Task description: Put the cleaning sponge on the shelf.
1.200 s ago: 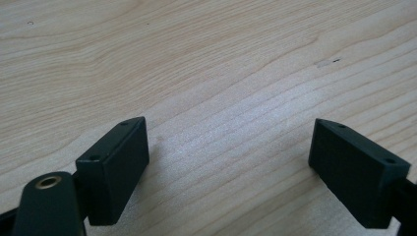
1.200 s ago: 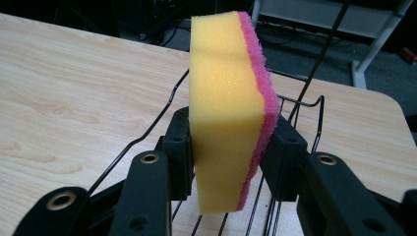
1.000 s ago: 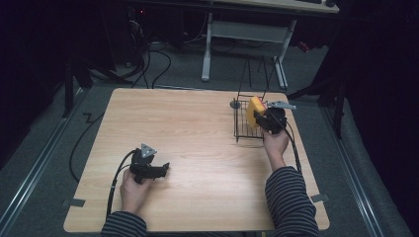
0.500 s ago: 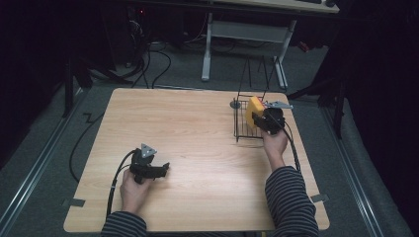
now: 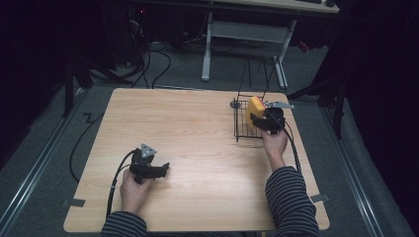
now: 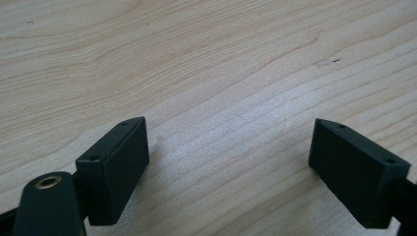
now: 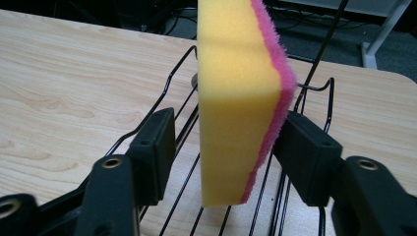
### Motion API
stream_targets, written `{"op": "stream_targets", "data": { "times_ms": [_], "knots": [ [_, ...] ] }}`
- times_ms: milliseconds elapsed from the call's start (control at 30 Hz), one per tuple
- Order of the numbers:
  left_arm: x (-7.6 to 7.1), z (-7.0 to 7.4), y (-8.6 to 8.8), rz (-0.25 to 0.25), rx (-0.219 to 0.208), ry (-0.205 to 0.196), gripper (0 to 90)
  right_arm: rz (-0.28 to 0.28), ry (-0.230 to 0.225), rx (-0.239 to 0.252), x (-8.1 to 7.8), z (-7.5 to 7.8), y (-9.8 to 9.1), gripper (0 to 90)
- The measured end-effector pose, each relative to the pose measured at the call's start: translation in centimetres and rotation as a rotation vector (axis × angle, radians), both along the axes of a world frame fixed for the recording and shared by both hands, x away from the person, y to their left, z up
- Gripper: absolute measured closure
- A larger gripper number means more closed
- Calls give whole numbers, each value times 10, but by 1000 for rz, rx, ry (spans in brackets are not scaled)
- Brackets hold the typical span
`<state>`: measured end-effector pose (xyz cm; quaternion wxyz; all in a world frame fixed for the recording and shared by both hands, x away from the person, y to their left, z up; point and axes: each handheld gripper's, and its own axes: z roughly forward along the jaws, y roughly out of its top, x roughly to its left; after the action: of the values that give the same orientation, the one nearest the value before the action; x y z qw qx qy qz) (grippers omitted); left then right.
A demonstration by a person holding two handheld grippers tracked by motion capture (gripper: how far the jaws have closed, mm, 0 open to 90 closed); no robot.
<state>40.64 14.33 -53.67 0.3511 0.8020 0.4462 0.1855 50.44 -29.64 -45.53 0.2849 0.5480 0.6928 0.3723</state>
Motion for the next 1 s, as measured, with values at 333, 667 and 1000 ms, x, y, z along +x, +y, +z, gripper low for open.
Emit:
{"op": "stream_targets", "data": {
  "times_ms": [333,667,1000],
  "knots": [
    [0,0,0,0,0,0,160,27,21,23,-11,6,-6,315],
    [0,0,0,0,0,0,160,47,-1,37,-32,23,-11,318],
    [0,0,0,1,0,-1,159,80,-49,81,-62,39,-18,336]
  ]
}}
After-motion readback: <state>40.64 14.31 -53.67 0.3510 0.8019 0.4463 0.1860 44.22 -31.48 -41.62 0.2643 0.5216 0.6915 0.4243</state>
